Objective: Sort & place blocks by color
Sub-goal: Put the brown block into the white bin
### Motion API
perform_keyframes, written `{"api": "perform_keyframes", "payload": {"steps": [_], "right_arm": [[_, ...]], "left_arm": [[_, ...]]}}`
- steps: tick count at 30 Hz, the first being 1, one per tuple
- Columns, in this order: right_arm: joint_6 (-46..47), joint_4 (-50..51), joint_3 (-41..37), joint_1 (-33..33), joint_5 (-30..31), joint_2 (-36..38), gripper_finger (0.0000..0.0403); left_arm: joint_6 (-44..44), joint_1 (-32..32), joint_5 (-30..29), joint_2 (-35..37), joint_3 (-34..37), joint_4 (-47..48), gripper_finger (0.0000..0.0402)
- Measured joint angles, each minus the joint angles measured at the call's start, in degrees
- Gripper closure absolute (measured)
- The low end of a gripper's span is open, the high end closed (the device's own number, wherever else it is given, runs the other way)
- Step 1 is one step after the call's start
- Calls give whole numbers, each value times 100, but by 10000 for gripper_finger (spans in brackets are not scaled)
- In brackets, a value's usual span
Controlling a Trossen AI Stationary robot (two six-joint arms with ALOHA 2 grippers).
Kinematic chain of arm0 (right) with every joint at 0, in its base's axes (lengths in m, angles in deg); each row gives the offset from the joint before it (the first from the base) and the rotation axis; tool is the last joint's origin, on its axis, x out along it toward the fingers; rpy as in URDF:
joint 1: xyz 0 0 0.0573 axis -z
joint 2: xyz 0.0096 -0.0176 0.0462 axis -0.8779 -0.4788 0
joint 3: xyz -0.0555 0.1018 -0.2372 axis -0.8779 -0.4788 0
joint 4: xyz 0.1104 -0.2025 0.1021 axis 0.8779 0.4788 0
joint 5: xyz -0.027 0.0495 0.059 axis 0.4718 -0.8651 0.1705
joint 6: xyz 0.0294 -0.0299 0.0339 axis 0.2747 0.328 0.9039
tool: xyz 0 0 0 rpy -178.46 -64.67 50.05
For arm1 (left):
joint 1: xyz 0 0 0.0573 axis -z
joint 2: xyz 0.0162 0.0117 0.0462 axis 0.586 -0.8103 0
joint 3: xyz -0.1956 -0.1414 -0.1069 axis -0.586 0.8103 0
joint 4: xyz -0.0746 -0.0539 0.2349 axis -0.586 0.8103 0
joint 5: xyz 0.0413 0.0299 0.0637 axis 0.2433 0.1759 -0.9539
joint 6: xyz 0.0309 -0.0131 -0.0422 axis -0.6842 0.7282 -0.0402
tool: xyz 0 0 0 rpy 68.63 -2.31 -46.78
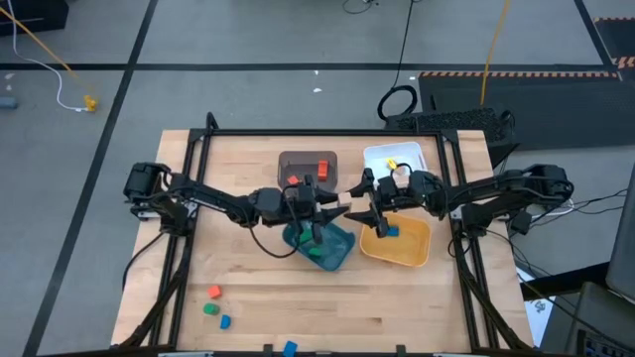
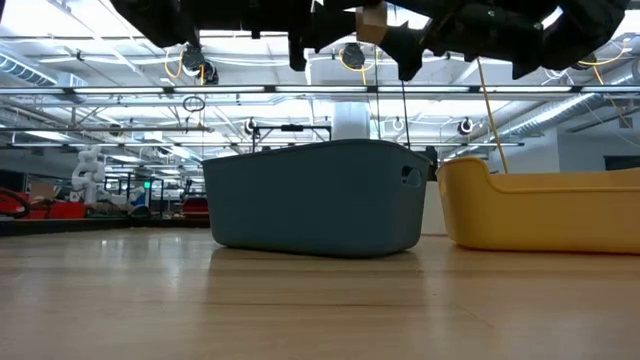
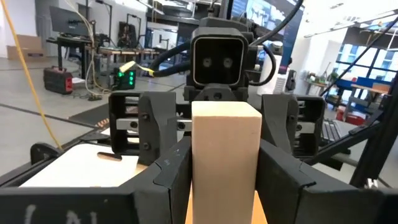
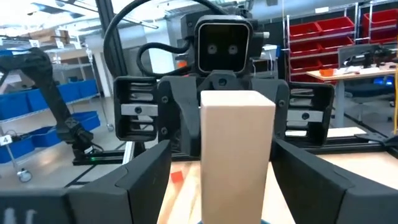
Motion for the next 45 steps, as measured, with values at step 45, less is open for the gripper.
{"api": "perform_keyframes", "payload": {"steps": [45], "right_arm": [[15,84,-4,-8,-20,-153,289]], "left_arm": [[220,-114,393,0,-15,-4,254]]}}
